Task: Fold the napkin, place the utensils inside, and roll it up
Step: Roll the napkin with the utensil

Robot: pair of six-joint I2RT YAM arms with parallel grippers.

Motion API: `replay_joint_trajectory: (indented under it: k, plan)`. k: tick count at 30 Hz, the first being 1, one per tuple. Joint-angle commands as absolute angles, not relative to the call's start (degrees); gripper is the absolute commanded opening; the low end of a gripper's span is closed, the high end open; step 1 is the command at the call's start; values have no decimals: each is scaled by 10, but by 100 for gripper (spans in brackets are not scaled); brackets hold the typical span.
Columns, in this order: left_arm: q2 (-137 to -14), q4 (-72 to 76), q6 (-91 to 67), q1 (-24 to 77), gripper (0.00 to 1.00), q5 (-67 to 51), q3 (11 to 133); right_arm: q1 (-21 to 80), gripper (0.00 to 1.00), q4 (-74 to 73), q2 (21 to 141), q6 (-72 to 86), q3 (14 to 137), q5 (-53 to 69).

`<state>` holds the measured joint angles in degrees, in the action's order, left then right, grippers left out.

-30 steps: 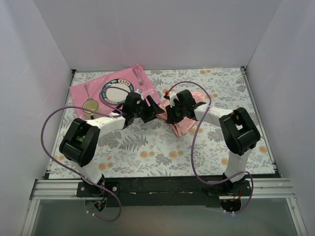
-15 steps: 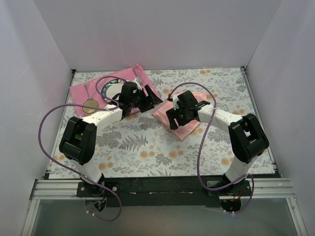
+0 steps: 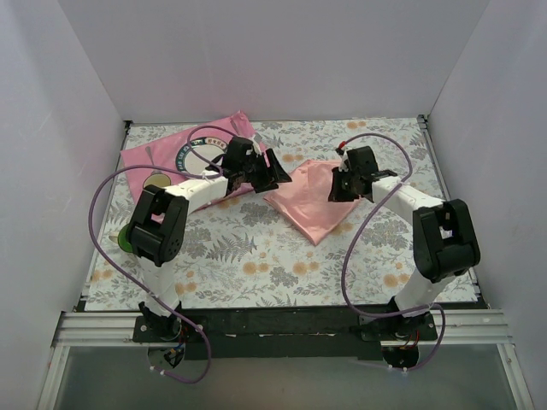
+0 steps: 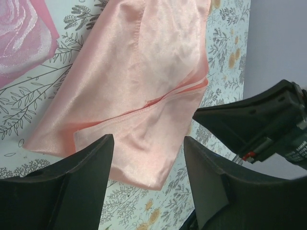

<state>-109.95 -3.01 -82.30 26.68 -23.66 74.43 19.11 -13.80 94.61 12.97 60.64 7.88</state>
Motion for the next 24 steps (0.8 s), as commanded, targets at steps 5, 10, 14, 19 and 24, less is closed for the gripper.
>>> replay_joint_trajectory:
  k: [5,10,14,19,24]
  plan:
    - [-1078,-45,-804,272,57,-246,770,181,5,-105,1067,171,697,55]
    - [-1079,-73,-785,272,59,-264,785,155,4,-125,1078,155,679,32]
    - [-1064,-70,-801,273,60,-276,767,126,4,-141,1073,135,660,16]
    - [-1047,-47,-821,283,60,-294,749,114,8,-133,1070,76,649,46]
    - [-1045,-45,-829,284,61,-274,753,126,16,-163,1085,36,708,100]
